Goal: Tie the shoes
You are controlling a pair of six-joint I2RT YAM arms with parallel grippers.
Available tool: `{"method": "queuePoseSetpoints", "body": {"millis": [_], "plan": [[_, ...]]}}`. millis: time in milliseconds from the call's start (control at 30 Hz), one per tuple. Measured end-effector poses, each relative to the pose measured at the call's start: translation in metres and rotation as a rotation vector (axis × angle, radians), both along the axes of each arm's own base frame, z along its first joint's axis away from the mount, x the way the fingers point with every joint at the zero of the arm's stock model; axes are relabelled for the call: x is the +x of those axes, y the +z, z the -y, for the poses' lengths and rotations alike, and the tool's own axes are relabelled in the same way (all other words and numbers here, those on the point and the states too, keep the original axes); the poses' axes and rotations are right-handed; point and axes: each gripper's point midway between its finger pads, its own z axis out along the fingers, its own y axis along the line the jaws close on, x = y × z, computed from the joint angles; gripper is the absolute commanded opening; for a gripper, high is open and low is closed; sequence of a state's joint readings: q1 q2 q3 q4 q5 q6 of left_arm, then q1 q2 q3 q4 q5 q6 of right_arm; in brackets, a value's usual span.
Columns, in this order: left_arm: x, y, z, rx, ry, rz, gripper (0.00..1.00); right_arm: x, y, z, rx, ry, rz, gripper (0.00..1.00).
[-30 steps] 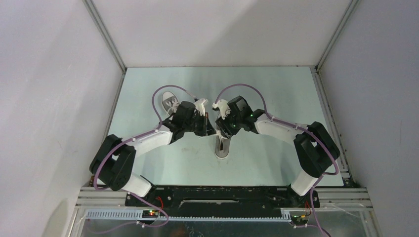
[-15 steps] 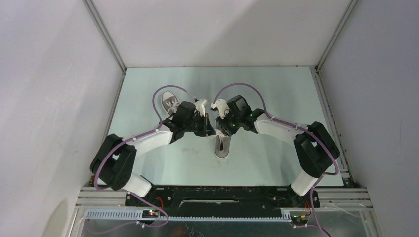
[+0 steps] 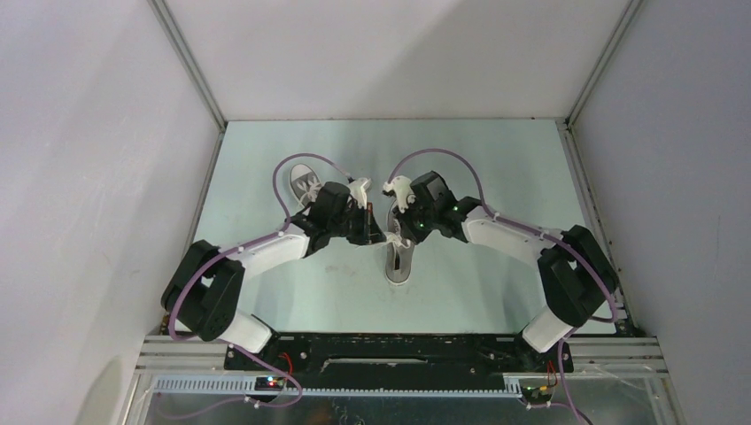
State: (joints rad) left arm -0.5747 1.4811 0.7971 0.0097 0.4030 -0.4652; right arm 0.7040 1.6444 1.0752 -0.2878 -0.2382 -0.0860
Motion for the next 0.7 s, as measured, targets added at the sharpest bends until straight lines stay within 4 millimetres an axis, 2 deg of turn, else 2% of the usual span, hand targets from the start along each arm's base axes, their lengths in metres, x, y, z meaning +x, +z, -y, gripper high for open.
{"method": "queuePoseSetpoints", "body": {"millis": [167, 400, 700], "plan": [[0.000, 0.000, -0.001, 0.004, 0.004, -0.002, 0.00, -0.006, 0.007, 0.009, 0.034, -0.092, -0.006, 0.00], [-0.002, -0.001, -0.001, -0.001, 0.002, -0.006, 0.00, -0.017, 0.001, 0.016, 0.110, -0.235, -0.061, 0.00], [-0.003, -0.002, -0.002, -0.002, 0.002, -0.007, 0.00, 0.005, 0.019, 0.001, 0.233, -0.325, -0.010, 0.00]]}}
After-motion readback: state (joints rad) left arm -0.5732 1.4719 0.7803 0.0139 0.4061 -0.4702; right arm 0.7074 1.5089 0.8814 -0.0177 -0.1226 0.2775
